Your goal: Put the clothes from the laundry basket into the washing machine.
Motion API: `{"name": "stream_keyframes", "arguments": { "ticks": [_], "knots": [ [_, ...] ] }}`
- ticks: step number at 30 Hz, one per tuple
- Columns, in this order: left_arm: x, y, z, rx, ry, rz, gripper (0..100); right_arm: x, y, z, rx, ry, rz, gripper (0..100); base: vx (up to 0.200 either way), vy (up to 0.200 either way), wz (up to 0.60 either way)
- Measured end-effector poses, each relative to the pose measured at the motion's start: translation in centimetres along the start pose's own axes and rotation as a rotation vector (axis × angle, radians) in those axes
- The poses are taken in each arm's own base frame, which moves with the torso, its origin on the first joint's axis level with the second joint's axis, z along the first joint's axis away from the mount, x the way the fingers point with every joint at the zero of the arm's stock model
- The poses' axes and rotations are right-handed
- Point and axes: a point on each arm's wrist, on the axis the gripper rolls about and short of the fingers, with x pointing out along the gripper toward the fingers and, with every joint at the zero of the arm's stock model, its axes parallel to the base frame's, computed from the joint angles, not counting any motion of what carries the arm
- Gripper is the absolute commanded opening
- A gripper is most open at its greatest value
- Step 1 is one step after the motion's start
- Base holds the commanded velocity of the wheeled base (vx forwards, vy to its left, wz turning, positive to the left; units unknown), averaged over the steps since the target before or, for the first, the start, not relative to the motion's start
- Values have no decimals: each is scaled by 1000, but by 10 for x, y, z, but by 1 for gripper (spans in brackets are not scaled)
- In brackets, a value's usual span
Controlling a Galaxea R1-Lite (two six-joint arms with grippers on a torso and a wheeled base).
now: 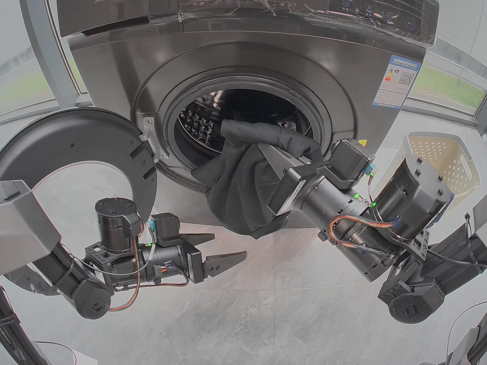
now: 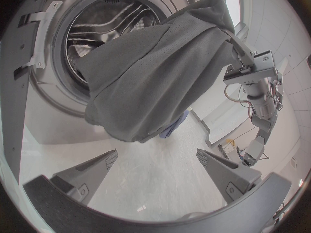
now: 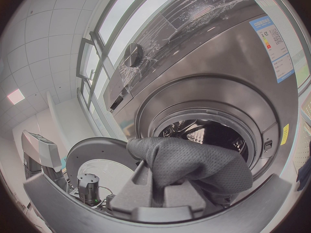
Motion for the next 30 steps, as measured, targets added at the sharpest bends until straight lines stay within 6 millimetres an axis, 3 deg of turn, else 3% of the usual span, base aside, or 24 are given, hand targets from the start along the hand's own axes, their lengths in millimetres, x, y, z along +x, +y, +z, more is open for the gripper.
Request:
{"name": "stream_keyframes", "arguments": {
  "ticks": [14, 30],
  "knots": [
    [41, 17, -18, -20, -20, 4, 100, -1, 5, 0, 7, -2, 14, 0, 0, 0, 0],
    [73, 38, -13, -18, -127, 53, 100, -5, 7, -2, 10, 3, 20, 0, 0, 0, 0]
  ]
}}
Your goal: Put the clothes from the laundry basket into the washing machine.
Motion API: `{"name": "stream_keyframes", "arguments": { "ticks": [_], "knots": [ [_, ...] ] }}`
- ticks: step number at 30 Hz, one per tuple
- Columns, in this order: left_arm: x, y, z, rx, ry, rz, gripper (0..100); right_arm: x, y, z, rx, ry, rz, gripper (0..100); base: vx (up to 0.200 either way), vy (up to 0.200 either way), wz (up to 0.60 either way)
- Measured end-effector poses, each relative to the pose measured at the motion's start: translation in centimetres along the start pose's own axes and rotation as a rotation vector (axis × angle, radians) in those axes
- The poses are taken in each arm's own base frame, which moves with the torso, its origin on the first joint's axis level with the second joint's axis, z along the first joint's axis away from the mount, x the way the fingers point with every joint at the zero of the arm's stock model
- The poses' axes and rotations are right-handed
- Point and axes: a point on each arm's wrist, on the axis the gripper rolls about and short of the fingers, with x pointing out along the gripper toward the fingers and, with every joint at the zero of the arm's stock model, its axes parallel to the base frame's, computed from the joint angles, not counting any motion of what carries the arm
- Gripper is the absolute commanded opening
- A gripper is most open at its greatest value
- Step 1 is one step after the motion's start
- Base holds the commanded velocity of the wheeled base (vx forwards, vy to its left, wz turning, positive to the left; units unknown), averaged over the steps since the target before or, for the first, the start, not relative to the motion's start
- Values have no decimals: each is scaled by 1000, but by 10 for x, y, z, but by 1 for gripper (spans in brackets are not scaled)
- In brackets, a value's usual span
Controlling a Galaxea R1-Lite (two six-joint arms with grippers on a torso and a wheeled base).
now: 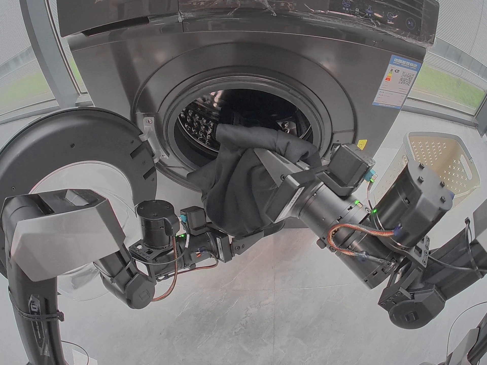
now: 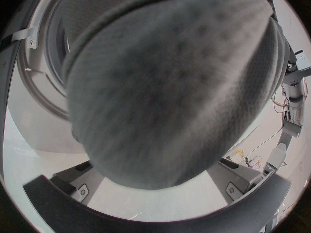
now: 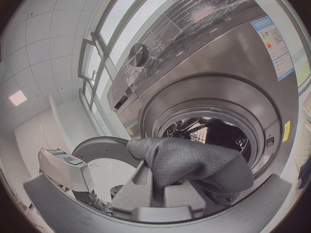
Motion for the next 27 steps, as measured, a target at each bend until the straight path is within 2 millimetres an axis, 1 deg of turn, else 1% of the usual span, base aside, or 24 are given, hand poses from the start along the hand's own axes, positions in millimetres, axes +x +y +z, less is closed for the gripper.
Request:
{"name": "stream_keyframes", "arguments": {
  "ticks": [6, 12, 13, 17, 22, 27],
  "knots": [
    [5, -1, 4, 13, -32, -4, 100, 0, 0, 0, 1, -1, 0, 0, 0, 0, 0],
    [3, -4, 8, 27, -73, 1, 100, 0, 0, 0, 1, -1, 0, 0, 0, 0, 0],
    [3, -4, 8, 27, -73, 0, 0, 0, 0, 0, 1, -1, 0, 0, 0, 0, 0],
    [0, -7, 9, 25, -75, -4, 0, 0, 0, 0, 0, 0, -1, 0, 0, 0, 0],
    [-5, -17, 11, 30, -81, -23, 0, 0, -2, 0, -2, 0, -7, 0, 0, 0, 0],
    [-16, -28, 12, 35, -81, -38, 0, 0, -4, -1, -6, 2, -14, 0, 0, 0, 0]
  ]
}}
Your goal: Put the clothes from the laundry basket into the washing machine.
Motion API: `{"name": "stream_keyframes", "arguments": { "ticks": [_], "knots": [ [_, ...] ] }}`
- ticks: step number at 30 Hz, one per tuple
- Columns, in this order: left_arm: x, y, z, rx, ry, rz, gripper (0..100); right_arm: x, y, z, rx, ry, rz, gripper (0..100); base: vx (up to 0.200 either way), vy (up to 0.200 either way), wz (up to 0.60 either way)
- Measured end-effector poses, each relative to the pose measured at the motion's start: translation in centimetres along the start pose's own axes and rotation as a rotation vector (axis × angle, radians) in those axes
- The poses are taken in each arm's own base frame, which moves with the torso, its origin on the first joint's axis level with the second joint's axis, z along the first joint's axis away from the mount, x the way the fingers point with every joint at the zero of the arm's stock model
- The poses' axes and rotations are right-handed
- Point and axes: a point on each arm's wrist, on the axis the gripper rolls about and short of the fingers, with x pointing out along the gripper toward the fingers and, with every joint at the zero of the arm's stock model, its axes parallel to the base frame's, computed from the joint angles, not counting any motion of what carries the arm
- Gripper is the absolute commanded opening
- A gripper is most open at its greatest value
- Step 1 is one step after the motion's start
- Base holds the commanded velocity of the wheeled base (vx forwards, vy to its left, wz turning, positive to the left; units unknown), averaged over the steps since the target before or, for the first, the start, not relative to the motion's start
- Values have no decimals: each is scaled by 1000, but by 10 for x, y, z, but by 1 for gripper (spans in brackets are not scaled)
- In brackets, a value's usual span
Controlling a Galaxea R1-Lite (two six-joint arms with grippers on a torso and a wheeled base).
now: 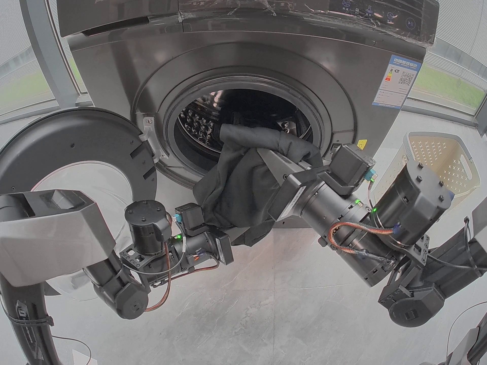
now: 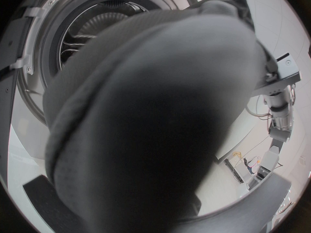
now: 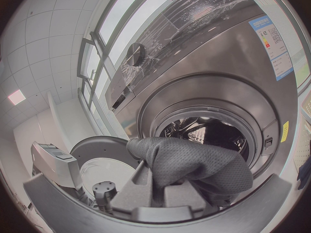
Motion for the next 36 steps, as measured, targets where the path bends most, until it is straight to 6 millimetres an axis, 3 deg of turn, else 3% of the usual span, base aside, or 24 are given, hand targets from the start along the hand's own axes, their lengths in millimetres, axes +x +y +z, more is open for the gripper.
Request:
{"name": "stream_keyframes", "arguments": {
  "ticks": [11, 18, 19, 28, 36],
  "knots": [
    [-40, -36, 14, 24, -28, -42, 0, 1, -9, -7, -13, 26, -25, 0, 0, 0, 0],
    [-52, -50, 24, 44, -76, -49, 0, -3, -12, -16, -21, 62, -25, 0, 0, 0, 0],
    [-53, -51, 25, 45, -79, -51, 0, -3, -12, -16, -22, 64, -25, 100, 0, 0, 0],
    [-65, -63, 39, 73, -130, -55, 0, -8, -13, -23, -2, 96, -24, 100, 0, 0, 0],
    [-75, -66, 68, 126, -254, -14, 0, -26, -20, -36, -15, 177, -49, 100, 0, 0, 0]
  ]
}}
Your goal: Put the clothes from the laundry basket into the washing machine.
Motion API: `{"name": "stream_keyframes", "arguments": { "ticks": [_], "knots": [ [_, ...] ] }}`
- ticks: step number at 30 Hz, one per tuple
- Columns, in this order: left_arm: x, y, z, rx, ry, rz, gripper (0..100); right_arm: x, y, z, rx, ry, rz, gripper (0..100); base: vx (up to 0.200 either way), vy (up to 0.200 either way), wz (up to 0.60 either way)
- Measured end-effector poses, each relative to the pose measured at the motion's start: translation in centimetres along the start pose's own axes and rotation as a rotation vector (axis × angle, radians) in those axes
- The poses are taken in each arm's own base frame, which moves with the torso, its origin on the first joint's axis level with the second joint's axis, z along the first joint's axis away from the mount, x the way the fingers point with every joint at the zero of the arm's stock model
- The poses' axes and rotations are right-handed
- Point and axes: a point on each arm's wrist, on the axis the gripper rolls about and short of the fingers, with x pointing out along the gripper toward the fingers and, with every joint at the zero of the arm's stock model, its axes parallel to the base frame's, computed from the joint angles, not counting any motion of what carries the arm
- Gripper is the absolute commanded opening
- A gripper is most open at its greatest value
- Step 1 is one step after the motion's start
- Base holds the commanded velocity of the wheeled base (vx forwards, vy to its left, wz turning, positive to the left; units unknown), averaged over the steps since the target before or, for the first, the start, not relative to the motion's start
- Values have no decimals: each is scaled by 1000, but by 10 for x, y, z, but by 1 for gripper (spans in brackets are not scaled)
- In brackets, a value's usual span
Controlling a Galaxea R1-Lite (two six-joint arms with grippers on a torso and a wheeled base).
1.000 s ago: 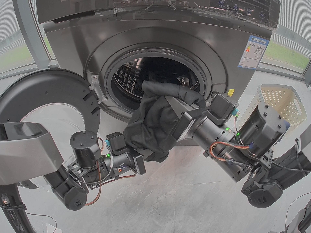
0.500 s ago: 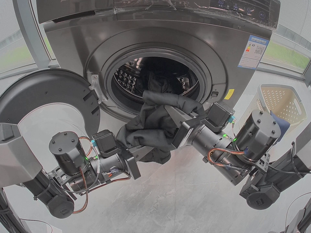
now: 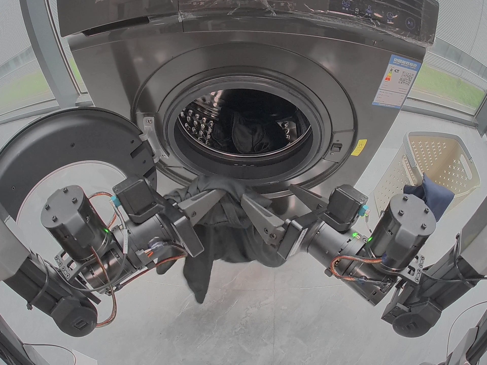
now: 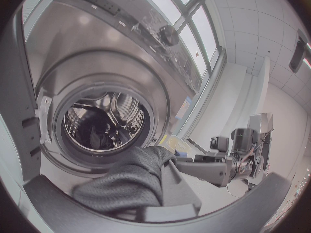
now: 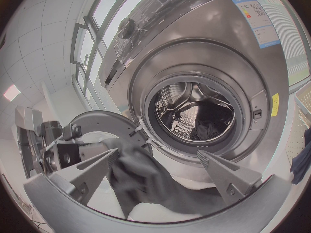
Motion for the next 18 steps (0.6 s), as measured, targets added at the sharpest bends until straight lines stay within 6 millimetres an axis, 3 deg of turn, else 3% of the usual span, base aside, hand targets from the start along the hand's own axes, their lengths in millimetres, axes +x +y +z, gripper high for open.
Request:
{"name": "stream_keyframes", "arguments": {
  "ticks": [10, 18],
  "knots": [
    [6, 1, 13, 14, -68, 35, 0, -20, -20, -6, -22, 64, -65, 100, 0, 0, 0],
    [12, 3, 18, 20, -103, 59, 0, -26, -19, -13, -31, 99, -62, 100, 0, 0, 0]
  ]
}}
